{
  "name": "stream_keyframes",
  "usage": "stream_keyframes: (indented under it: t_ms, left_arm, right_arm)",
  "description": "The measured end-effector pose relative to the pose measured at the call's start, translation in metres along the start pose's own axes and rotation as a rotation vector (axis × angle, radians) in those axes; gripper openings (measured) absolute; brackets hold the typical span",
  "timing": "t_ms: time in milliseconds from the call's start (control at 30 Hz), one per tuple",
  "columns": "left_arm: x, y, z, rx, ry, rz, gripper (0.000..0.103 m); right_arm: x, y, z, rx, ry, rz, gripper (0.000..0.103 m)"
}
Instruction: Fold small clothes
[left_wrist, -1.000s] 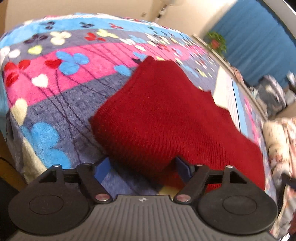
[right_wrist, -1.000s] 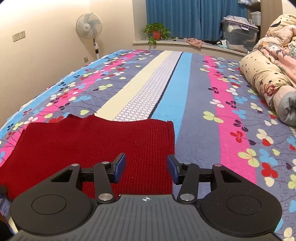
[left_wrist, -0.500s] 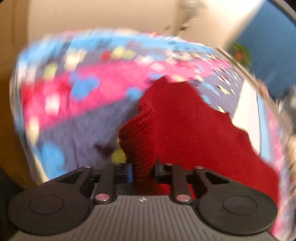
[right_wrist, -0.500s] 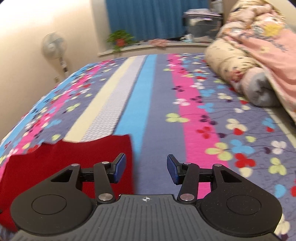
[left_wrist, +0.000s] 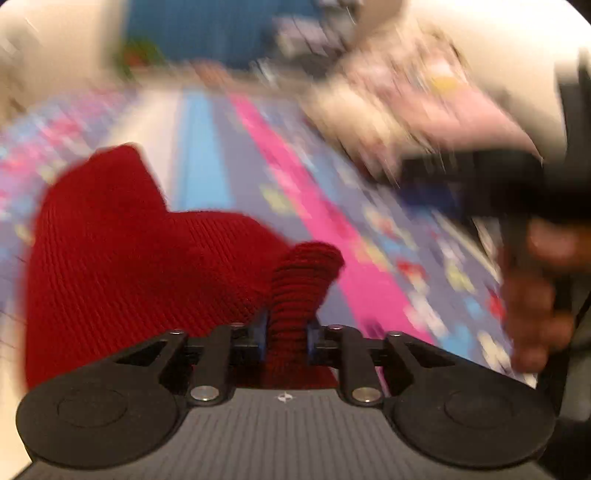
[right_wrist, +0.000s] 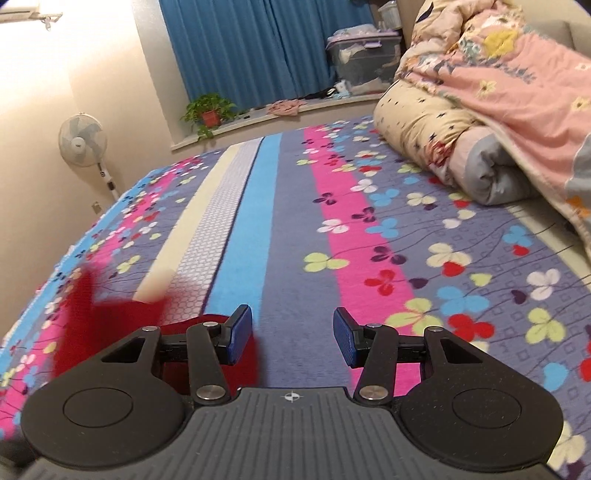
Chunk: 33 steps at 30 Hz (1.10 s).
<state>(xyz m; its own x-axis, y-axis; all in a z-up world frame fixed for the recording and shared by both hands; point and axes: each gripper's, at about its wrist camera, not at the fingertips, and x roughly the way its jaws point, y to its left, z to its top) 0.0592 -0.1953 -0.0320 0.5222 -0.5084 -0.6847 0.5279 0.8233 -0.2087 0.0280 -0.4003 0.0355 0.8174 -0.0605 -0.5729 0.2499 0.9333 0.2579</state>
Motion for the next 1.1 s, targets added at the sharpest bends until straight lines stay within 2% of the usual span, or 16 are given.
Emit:
stream_keyframes:
  t_ms: [33, 67, 167, 233, 333, 400, 500, 567, 667, 733, 767, 800, 867, 933, 967, 1100]
  left_arm:
    - [0.012, -0.002, -0.003, -0.005, 0.077, -0.016, 0.034]
    - [0.011, -0.002, -0.006, -0.007, 0.088, -0.017, 0.036]
    - [-0.030, 0.014, -0.012, 0.004, -0.046, -0.018, 0.058]
    - [-0.056, 0.038, -0.014, -0.026, -0.101, 0.028, 0.058]
    - [-0.084, 0.079, -0.025, -0.099, -0.135, 0.118, 0.056]
    - [-0.090, 0.098, -0.031, -0.143, -0.119, 0.154, 0.053]
    - [-0.077, 0.118, -0.046, -0.174, -0.036, 0.205, 0.051]
    - [-0.061, 0.120, -0.058, -0.120, 0.034, 0.216, 0.052]
    - [-0.048, 0.105, -0.076, 0.086, 0.061, 0.289, 0.055]
    - [-0.043, 0.097, -0.078, 0.145, 0.057, 0.310, 0.055]
    - [-0.043, 0.095, -0.077, 0.148, 0.062, 0.306, 0.055]
    - [-0.044, 0.099, -0.076, 0.141, 0.066, 0.294, 0.055]
    - [-0.053, 0.109, -0.071, 0.103, 0.069, 0.255, 0.060]
    - [-0.064, 0.113, -0.065, 0.067, 0.062, 0.209, 0.071]
    - [-0.070, 0.117, -0.062, 0.060, 0.048, 0.204, 0.081]
    - [-0.085, 0.125, -0.037, 0.049, -0.030, 0.212, 0.086]
  right_arm:
    - [0.004, 0.000, -0.001, 0.005, 0.016, 0.023, 0.052]
    - [0.009, 0.000, -0.002, 0.011, 0.046, 0.054, 0.053]
    - [0.025, 0.004, -0.009, 0.027, 0.145, 0.135, 0.054]
    - [0.036, 0.011, -0.015, 0.019, 0.214, 0.186, 0.055]
    - [0.053, 0.030, -0.026, -0.036, 0.307, 0.235, 0.055]
    - [0.063, 0.044, -0.036, -0.084, 0.378, 0.284, 0.055]
    - [0.070, 0.070, -0.060, -0.238, 0.445, 0.255, 0.057]
    - [0.070, 0.084, -0.070, -0.330, 0.436, 0.230, 0.059]
    - [0.067, 0.090, -0.076, -0.361, 0.429, 0.223, 0.055]
    - [0.062, 0.090, -0.079, -0.379, 0.414, 0.222, 0.038]
    - [0.060, 0.091, -0.079, -0.391, 0.410, 0.228, 0.033]
    - [0.059, 0.090, -0.080, -0.398, 0.406, 0.241, 0.021]
    - [0.054, 0.087, -0.080, -0.397, 0.406, 0.270, 0.018]
    - [0.046, 0.082, -0.077, -0.397, 0.385, 0.285, 0.016]
    - [0.042, 0.079, -0.073, -0.384, 0.371, 0.297, 0.015]
    - [0.009, 0.054, -0.056, -0.303, 0.330, 0.325, 0.014]
